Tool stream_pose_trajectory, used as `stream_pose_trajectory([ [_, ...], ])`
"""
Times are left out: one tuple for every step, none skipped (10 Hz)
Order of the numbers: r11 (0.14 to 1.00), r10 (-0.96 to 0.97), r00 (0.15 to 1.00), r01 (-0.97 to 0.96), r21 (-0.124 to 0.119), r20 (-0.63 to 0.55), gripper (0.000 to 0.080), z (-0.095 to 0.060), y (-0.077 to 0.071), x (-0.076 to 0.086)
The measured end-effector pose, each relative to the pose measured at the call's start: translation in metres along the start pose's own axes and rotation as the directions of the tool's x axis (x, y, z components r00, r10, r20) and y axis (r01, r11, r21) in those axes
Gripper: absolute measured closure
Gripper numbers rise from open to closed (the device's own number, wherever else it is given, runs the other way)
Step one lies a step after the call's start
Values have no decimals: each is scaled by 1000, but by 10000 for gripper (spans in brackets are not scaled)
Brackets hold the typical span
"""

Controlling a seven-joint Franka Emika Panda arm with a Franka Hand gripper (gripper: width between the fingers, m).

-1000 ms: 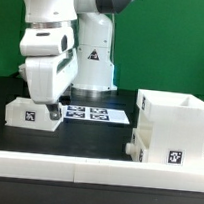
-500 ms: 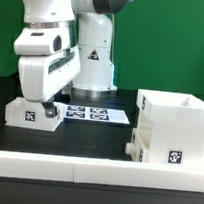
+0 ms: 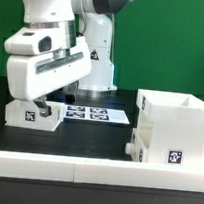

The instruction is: Assemble drawer

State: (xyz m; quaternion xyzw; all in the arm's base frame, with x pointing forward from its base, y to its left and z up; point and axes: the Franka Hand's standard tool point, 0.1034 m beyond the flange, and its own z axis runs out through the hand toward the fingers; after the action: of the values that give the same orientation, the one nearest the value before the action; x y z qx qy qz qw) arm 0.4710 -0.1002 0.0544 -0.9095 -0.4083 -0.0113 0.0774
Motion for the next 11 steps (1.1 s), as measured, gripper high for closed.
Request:
stream_pose_trajectory([
  [995, 97, 995, -97, -25, -5, 151, -2, -5, -10],
  [982, 182, 983, -183, -42, -16, 151, -2, -10, -18],
  [957, 284, 958, -285, -53, -30, 151, 0, -14, -25],
  [941, 331, 943, -332, -62, -40, 151, 1, -14, -30],
  [912, 403, 914, -406, -58, -44, 151, 2, -14, -28],
  [890, 451, 891, -453, -55, -47, 151, 2, -14, -28],
  [876, 478, 877, -480, -53, -49, 151, 2, -14, -28],
  [845, 531, 846, -533, -49, -52, 151, 2, -15, -27],
  [826, 559, 828, -561, -47, -54, 151, 3, -15, -27],
  [783, 619, 783, -621, -39, -59, 151, 3, -15, -27],
  [735, 674, 736, -677, -34, -63, 151, 3, -16, -26],
])
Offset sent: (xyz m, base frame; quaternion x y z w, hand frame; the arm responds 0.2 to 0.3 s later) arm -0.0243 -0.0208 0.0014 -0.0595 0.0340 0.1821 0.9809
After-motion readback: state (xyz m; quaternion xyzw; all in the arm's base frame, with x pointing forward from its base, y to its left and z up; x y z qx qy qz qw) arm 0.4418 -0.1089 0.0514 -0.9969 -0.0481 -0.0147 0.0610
